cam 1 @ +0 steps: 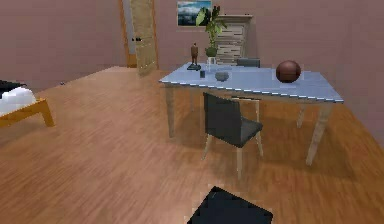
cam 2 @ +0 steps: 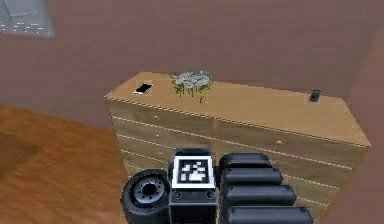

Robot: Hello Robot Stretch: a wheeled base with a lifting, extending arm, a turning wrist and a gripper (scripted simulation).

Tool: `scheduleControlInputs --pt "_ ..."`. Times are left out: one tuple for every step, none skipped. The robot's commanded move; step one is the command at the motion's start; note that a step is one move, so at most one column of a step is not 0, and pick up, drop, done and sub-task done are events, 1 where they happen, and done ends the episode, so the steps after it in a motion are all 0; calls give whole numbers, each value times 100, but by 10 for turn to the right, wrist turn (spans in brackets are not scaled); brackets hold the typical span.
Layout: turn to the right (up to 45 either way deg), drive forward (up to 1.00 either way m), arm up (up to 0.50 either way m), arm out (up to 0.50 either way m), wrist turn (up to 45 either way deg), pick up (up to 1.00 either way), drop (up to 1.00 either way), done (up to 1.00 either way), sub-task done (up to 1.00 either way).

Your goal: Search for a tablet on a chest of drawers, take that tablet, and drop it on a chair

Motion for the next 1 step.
scheduleControlInputs --pt "180 0 0 0 0 0 0 0 0"
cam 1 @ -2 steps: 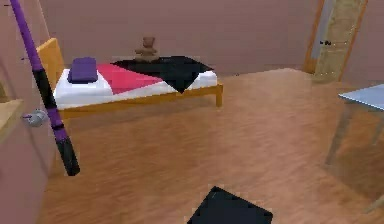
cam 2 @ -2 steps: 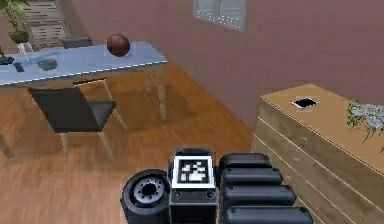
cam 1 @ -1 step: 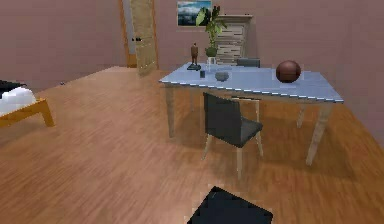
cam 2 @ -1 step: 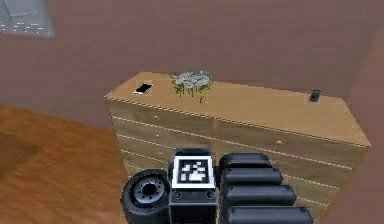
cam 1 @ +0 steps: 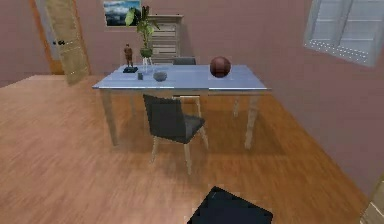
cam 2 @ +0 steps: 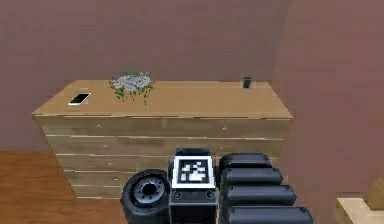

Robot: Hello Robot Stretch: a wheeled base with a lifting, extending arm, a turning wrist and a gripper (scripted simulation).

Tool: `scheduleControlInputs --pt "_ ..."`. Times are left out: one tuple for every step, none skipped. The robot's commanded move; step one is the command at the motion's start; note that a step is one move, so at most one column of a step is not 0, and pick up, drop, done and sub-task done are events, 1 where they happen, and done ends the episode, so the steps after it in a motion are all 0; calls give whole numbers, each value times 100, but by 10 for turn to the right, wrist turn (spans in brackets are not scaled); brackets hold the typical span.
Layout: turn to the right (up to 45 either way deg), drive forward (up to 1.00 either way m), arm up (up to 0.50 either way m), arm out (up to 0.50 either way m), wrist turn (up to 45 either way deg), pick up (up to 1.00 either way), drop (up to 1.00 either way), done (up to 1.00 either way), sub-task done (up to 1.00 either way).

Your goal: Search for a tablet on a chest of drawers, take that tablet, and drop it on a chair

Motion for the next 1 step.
scheduleControlInputs --pt "0 15 0 0 0 0 0 0 0"
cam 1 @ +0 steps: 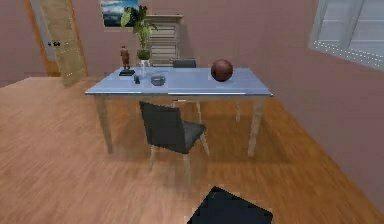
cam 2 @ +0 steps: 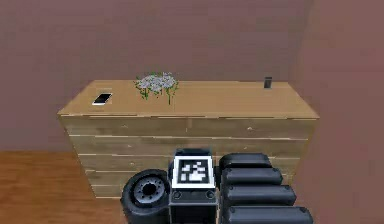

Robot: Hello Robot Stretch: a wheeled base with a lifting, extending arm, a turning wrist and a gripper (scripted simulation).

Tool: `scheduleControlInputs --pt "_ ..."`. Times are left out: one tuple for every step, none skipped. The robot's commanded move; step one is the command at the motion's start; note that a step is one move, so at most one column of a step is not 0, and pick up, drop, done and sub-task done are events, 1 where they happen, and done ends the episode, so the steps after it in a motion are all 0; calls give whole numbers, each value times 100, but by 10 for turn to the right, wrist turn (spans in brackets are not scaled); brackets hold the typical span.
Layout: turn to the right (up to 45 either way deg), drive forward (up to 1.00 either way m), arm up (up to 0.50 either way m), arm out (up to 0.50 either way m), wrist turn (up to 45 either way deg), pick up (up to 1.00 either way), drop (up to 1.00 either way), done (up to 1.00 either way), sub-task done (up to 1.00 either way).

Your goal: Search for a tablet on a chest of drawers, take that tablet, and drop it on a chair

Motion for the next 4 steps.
scheduleControlInputs --pt "-450 0 0 0 0 0 0 0 0" --pt "0 100 0 0 0 0 0 0 0" --pt "0 100 0 0 0 0 0 0 0" --pt "0 25 0 0 0 0 0 0 0"
